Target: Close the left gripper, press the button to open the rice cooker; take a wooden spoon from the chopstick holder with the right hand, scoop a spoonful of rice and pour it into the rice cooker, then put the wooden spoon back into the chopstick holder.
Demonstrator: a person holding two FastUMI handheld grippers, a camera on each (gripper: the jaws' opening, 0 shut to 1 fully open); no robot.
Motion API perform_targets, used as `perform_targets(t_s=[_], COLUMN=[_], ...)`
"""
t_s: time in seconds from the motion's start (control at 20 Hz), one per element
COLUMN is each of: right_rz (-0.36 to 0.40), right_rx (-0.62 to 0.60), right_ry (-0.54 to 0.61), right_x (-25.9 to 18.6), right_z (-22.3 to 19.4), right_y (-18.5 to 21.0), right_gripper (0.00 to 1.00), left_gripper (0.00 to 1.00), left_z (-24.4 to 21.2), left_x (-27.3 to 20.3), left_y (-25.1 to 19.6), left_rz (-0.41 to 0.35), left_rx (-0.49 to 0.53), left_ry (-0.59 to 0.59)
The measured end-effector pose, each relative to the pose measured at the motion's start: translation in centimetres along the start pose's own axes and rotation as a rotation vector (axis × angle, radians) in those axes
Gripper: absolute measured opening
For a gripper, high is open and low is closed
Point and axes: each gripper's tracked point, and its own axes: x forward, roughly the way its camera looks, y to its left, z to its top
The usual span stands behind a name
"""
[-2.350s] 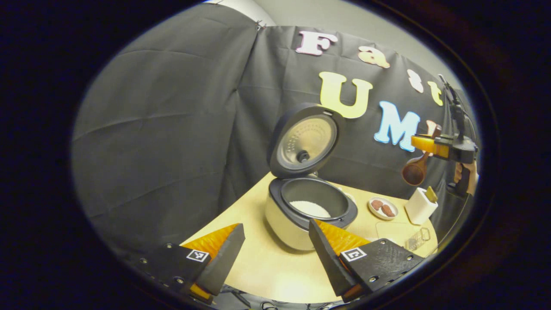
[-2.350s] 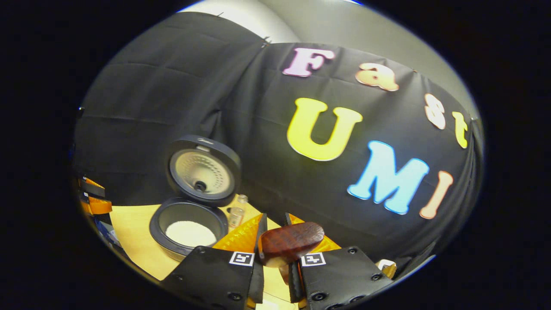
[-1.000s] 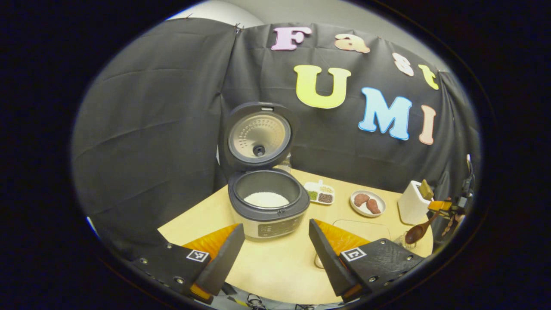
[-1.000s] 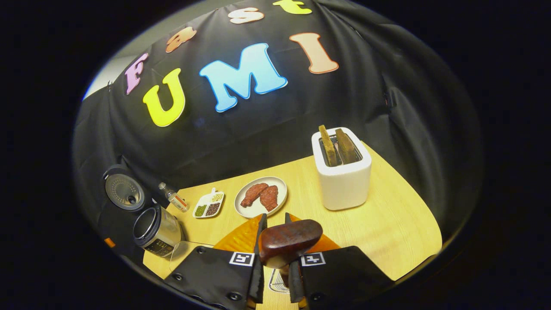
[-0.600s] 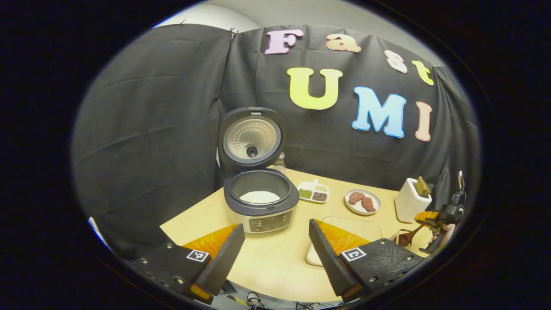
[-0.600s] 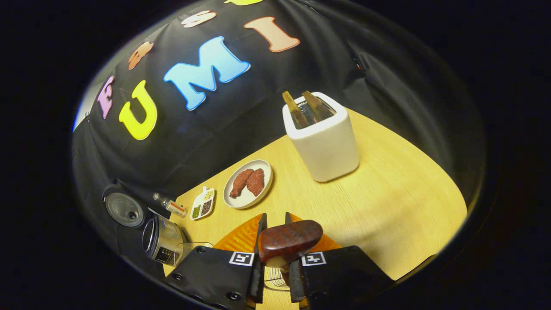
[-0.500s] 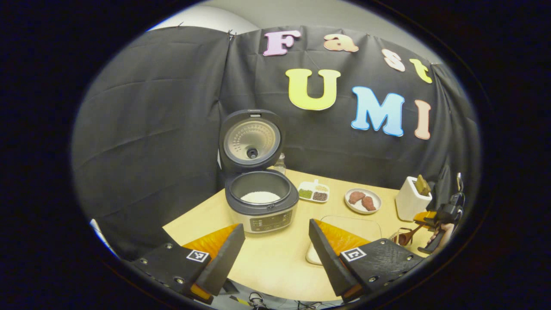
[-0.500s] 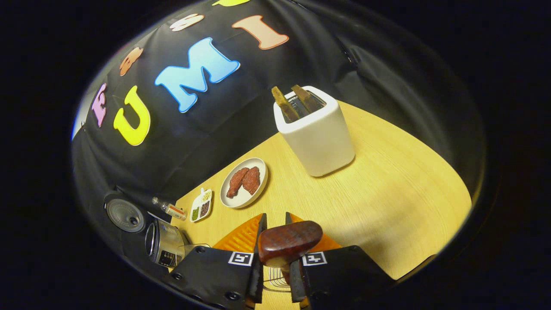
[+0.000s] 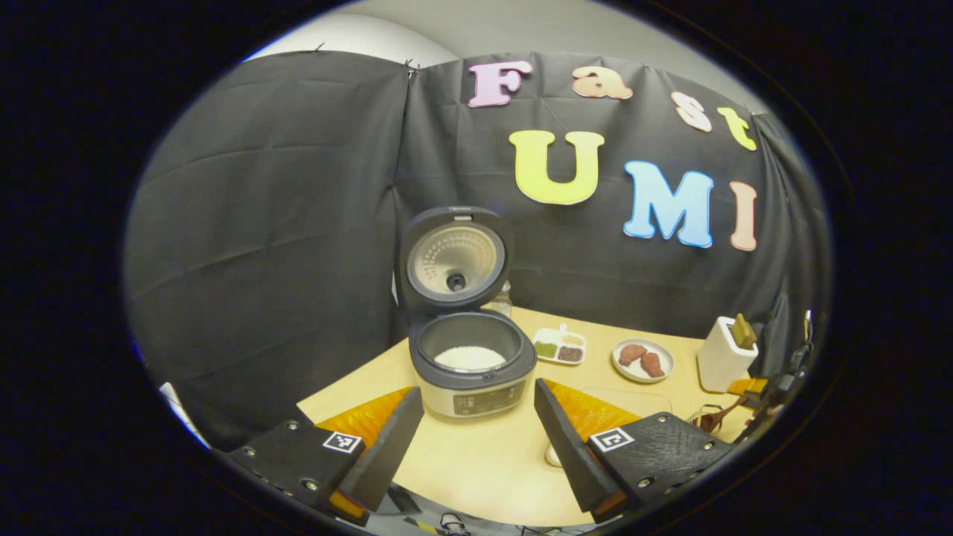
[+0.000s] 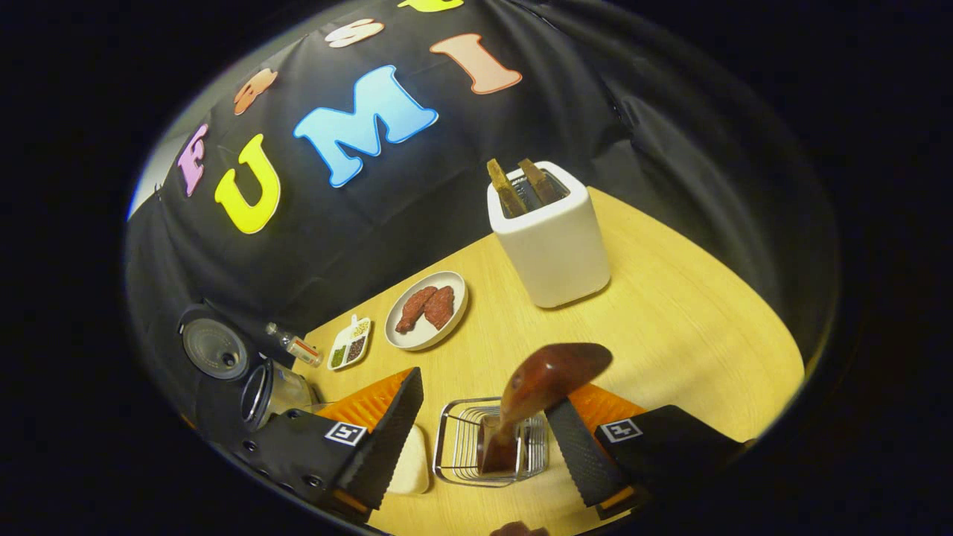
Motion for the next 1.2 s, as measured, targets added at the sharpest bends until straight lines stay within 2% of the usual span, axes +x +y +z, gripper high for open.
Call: perform_targets(t_s=[0.05, 0.3, 0.6, 0.85, 1.2], right_rz=[-0.027, -0.164, -0.267, -0.302, -0.301], right_rx=[-0.028, -0.117, -0.201, -0.238, -0.328], right_ry=[-0.018, -0.081, -0.196, -0.296, -0.328], right_x=[-0.2, -1.5, -2.6, -3.2, -3.8], right_z=[0.3, 0.8, 2.4, 4.1, 4.6], right_y=[-0.7, -3.1, -3.7, -2.7, -1.7], right_gripper=[0.98, 0.98, 0.98, 0.98, 0.98], left_gripper=[0.94, 0.94, 0.95, 0.94, 0.95], left_z=[1.0, 8.0, 17.4, 22.8, 24.2], left_x=[0.7, 5.7, 14.1, 22.0, 31.5], left_y=[0.5, 2.7, 5.5, 6.5, 5.9], left_rz=[0.0, -0.057, -0.162, -0.214, -0.221], left_rx=[0.0, -0.023, -0.046, -0.055, -0.013], left_ry=[-0.011, -0.077, -0.166, -0.146, -0.039])
